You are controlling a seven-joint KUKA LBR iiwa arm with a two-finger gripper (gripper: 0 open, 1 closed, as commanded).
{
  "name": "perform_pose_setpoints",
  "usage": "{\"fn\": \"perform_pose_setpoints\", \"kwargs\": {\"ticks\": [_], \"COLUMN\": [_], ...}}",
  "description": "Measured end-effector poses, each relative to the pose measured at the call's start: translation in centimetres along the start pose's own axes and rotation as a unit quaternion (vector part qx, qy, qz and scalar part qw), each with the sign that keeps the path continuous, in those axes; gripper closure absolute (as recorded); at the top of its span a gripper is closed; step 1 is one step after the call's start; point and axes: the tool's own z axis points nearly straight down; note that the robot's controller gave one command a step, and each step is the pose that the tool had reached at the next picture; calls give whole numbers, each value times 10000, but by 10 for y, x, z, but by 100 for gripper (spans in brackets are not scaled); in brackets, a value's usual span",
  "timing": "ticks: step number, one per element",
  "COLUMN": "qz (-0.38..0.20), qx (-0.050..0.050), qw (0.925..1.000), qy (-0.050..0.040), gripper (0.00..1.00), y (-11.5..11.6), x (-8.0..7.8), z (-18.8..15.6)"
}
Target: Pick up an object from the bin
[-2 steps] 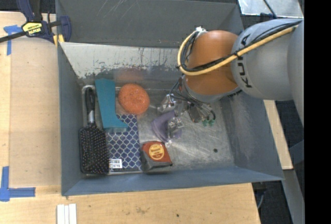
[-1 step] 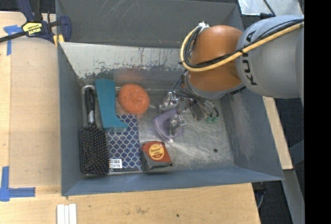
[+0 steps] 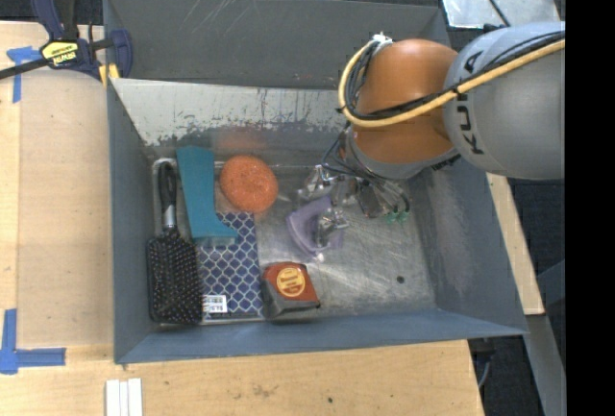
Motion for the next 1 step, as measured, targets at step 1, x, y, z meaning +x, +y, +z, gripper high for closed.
{"fn": "perform_pose_setpoints", "kwargs": {"ticks": [1], "qz": [1], "qx": [0], "qw": [10000], "qy": [0], "gripper": [100], "y": [0], "x": [0], "z": [-6]}}
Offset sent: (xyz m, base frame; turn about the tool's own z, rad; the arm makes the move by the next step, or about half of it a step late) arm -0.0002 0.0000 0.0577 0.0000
